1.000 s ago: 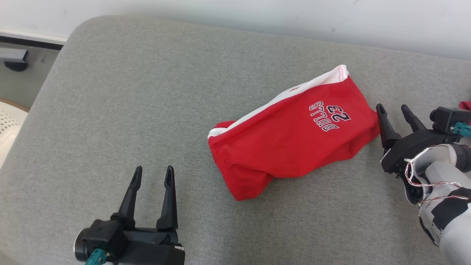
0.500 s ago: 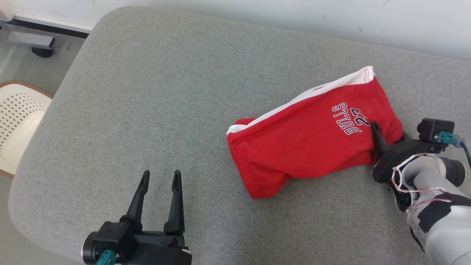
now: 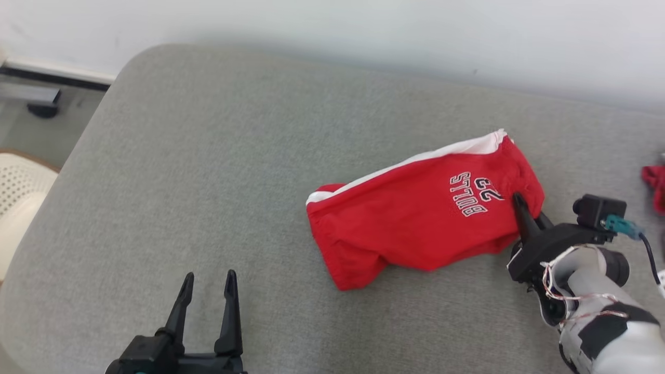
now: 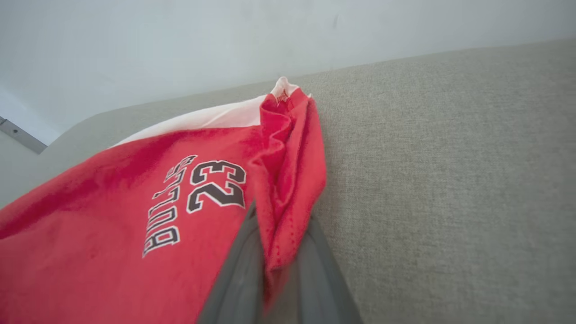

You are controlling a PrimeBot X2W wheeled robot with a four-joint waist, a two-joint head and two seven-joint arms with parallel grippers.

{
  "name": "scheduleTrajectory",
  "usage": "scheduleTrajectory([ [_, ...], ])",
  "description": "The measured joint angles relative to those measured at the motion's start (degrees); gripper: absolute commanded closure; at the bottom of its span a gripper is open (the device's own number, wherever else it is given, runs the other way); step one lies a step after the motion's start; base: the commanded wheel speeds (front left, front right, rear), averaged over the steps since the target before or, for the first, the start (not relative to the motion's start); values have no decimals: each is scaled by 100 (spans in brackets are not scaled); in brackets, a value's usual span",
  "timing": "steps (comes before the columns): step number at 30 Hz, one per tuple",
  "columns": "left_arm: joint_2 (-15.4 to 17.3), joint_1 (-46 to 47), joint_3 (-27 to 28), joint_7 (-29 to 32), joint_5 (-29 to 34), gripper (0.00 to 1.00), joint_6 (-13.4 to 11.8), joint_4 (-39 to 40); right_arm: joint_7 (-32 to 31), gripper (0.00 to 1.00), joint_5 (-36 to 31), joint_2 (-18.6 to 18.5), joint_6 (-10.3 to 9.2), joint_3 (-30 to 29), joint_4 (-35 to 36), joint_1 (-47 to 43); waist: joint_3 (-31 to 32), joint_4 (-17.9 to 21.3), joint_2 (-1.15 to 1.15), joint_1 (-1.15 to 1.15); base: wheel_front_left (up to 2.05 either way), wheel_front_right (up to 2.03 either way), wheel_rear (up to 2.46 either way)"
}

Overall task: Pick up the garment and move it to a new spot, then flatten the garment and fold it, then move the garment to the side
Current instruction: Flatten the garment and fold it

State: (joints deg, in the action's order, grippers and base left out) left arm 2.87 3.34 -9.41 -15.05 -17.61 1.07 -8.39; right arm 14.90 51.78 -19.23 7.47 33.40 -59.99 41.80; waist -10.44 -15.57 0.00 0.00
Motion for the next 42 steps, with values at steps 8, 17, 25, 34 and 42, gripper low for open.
scheduleTrajectory([
  [8, 0, -246, 266, 0, 103, 0, 144, -134, 5, 100, 104, -54, 0, -648, 1305, -1250, 360, 365, 0, 0, 0, 0, 0],
  [17, -2, -459, 530, 0, 169, 0, 246, -199, 7, 100, -242, 91, 0, -1308, 2381, -2880, 662, 825, 0, 0, 0, 0, 0],
  [25, -2, -480, 611, 0, 193, 0, 303, -260, 7, 0, -856, 319, 0, -1670, 2309, -3132, 779, 1131, 1, 0, 0, 0, 0],
  [34, 1, -685, 678, 0, 690, 0, 303, -182, 7, 0, -1785, 474, 0, -2236, 2382, -3128, 932, 1330, 1, 0, 0, 0, 0],
  [42, -2, -722, 566, 0, 1235, 0, 302, -179, 8, 0, -2469, 614, 0, -2392, 1824, -2712, 970, 1343, 1, 0, 0, 0, 0],
])
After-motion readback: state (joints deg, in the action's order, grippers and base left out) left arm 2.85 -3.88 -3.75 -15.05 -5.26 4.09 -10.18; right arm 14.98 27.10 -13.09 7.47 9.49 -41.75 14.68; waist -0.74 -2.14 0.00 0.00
